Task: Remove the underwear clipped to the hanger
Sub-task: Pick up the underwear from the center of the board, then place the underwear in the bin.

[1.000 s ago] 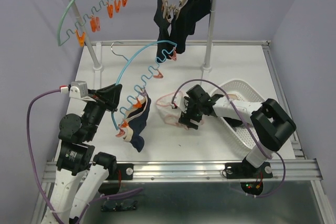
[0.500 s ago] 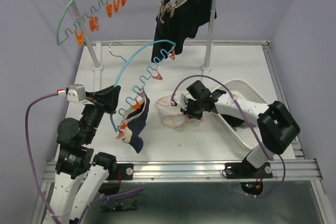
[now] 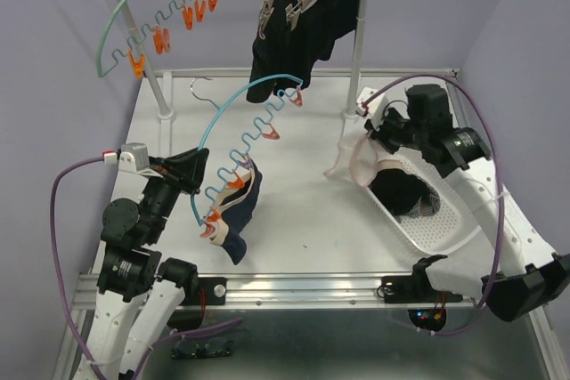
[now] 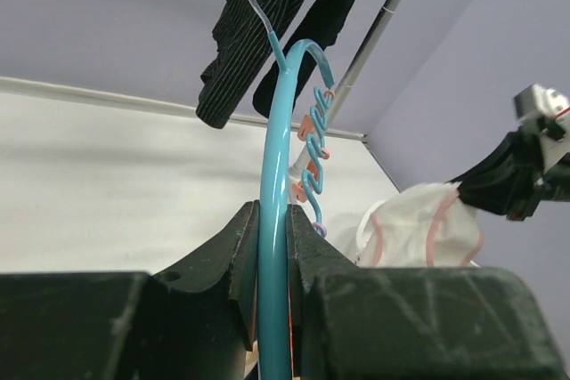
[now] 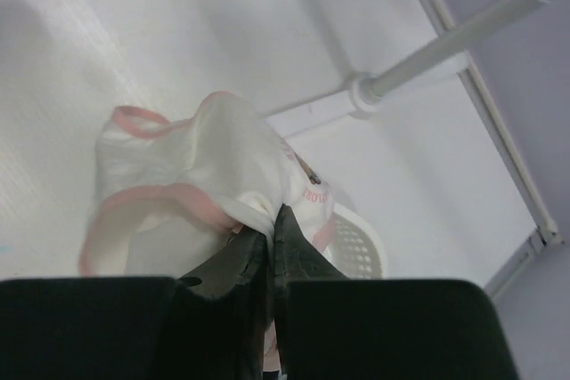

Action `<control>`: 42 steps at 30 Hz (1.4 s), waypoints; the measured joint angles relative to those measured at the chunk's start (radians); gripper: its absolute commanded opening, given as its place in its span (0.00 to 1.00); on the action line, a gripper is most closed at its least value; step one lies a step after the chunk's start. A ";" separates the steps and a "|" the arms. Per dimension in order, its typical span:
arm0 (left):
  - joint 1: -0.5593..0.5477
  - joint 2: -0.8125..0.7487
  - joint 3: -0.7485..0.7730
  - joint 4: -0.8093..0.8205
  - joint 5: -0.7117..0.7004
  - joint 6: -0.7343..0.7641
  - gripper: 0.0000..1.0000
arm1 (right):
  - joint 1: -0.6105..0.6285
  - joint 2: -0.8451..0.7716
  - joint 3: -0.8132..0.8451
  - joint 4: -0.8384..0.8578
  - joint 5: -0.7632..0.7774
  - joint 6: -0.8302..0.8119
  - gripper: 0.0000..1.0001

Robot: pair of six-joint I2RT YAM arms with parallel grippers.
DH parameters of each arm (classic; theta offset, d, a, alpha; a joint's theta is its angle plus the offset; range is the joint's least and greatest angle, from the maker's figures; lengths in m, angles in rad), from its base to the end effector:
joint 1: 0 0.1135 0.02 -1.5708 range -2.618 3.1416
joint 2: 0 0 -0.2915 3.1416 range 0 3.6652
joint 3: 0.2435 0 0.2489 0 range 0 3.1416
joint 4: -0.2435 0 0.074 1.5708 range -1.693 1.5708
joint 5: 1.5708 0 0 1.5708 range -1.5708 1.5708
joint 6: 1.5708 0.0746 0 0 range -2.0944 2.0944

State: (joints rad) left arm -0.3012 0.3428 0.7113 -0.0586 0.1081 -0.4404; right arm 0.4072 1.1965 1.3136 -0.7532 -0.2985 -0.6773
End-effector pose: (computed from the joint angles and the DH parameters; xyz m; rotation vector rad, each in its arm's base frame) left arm 0.0838 -0.0345 0.3997 0.0057 1.2947 -0.7062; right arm 0.2330 0.1244 0.3863 -1.2631 1.7768 0.1762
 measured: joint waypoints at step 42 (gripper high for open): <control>0.000 -0.003 0.000 0.006 0.109 -0.006 0.00 | -0.335 -0.162 -0.669 0.138 0.255 0.009 0.37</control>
State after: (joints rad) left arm -0.3012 0.3397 0.7109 -0.0528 0.2173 -0.4469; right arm 0.0719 1.0344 0.6445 -0.6155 -0.0433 -0.6685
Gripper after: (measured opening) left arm 0.244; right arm 0.197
